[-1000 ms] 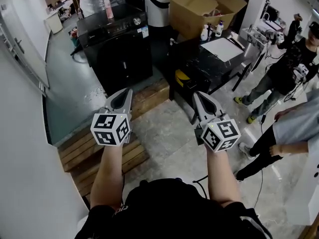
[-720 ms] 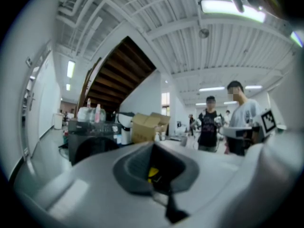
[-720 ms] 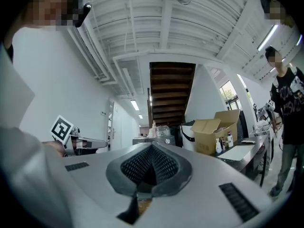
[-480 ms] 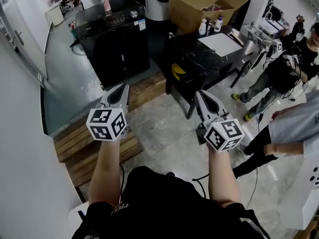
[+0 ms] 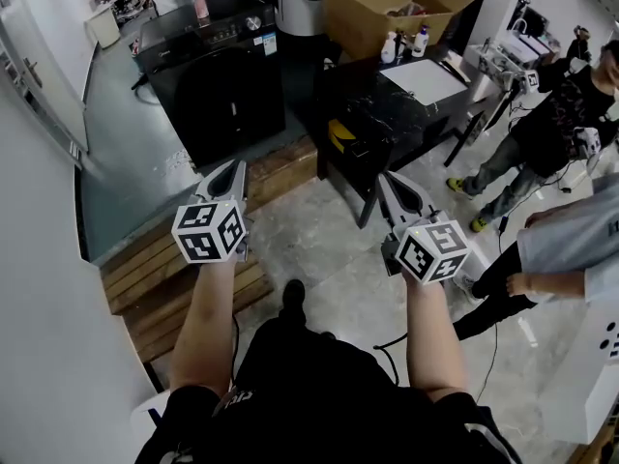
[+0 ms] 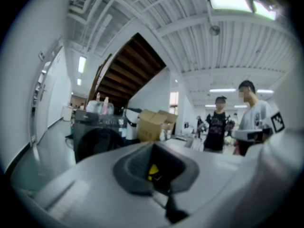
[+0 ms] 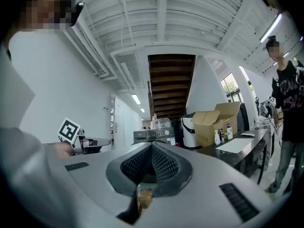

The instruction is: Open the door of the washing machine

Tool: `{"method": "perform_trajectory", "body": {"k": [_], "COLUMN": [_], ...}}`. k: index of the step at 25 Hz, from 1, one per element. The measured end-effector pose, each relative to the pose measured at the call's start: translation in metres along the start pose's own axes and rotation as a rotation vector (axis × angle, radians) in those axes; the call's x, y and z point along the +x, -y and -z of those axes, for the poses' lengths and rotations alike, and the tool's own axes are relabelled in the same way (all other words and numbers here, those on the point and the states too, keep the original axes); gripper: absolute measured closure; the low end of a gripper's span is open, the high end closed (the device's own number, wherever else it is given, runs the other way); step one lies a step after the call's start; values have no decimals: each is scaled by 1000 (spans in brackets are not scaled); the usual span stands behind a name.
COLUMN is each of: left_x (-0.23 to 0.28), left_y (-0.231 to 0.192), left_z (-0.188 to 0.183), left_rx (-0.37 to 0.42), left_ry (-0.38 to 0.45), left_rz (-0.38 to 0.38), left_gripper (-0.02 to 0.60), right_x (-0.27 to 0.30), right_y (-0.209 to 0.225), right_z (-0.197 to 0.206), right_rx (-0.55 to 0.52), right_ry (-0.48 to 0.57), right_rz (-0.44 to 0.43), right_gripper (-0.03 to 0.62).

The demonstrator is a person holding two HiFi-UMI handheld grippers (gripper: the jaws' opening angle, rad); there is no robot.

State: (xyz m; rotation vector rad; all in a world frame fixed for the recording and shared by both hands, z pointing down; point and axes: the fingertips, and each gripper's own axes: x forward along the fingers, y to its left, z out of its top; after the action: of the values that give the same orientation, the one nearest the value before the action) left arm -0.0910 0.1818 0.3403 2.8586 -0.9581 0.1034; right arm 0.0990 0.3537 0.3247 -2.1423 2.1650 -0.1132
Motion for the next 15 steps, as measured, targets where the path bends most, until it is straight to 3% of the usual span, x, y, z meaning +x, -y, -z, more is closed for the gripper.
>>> {"method": "perform_trajectory", "body": {"k": [9, 15], "left_x": [51, 101], "left_y": [-11, -45], "left_z": [-5, -16], "left_rx": [6, 0], "left_ry": [6, 4], "left_rz": [60, 79], "left_gripper": [573, 574], "right_x": [43, 106], "right_y": [29, 37], "right_z": [3, -3], "right_rx": [-14, -32], "right_ry": [-46, -56], "right_rz": [37, 21], "right_gripper": [600, 600]}}
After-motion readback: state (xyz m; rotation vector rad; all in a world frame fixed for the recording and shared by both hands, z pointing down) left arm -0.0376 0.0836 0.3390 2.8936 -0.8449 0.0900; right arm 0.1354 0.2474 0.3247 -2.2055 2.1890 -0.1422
